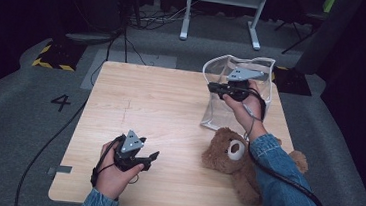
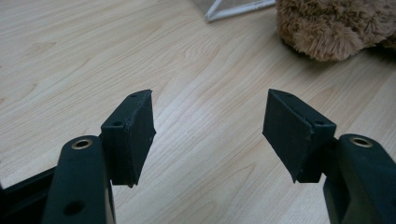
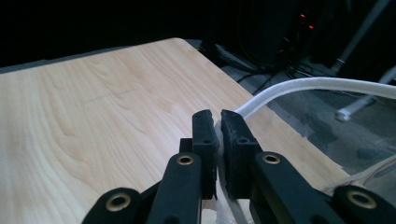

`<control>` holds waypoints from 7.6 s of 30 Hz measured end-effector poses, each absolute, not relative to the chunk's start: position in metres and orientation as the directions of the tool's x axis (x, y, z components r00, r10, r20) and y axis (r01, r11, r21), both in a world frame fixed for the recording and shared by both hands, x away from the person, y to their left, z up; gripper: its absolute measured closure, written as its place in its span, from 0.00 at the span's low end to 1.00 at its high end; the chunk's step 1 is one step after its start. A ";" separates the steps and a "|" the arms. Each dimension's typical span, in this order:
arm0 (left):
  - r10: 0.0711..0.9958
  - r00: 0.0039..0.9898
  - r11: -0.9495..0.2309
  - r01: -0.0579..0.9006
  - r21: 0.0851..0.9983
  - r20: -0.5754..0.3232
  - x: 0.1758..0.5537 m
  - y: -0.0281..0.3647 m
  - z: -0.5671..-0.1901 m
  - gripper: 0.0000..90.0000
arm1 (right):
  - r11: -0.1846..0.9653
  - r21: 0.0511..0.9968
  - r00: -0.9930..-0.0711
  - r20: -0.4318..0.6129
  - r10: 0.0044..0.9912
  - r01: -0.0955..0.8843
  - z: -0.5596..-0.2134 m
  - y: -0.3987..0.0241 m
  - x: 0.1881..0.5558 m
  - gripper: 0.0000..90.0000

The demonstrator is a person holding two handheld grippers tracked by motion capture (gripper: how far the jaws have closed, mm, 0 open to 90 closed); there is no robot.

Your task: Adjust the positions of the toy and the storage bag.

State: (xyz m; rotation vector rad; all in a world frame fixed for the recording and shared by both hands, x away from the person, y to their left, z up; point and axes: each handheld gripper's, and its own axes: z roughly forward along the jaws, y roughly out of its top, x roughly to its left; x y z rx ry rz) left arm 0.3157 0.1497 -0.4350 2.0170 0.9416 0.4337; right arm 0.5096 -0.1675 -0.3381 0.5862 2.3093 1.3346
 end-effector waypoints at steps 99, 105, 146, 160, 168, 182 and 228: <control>0.769 0.639 -0.387 0.483 0.785 -0.014 0.255 0.194 -0.428 0.97 | 0.545 0.822 -0.946 -0.022 0.323 0.167 -0.375 -0.160 0.338 0.97; 0.755 0.656 -0.388 0.482 0.786 -0.030 0.230 0.193 -0.429 0.97 | 0.550 0.821 -0.959 -0.009 0.283 0.154 -0.375 -0.163 0.310 0.97; 0.760 0.648 -0.339 0.461 0.820 -0.050 0.218 0.203 -0.421 0.56 | 0.698 0.645 -0.828 -0.177 0.533 0.311 -0.384 -0.282 0.314 0.41; 0.778 0.623 -0.314 0.492 0.812 -0.077 0.235 0.204 -0.436 0.52 | 0.886 0.425 -0.887 -0.316 0.338 0.186 -0.417 -0.263 0.329 0.30; 0.786 0.613 -0.304 0.504 0.809 -0.086 0.236 0.207 -0.440 0.52 | 0.917 0.355 -0.906 -0.300 0.297 0.183 -0.431 -0.256 0.352 0.32; 0.775 0.622 -0.301 0.513 0.804 -0.107 0.240 0.205 -0.446 0.51 | 0.930 0.300 -0.931 -0.229 0.284 0.210 -0.438 -0.253 0.369 0.33; 0.801 0.583 -0.261 0.542 0.799 -0.133 0.271 0.221 -0.471 0.49 | 0.302 0.934 -0.842 -0.001 0.540 0.193 -0.349 -0.332 0.357 0.77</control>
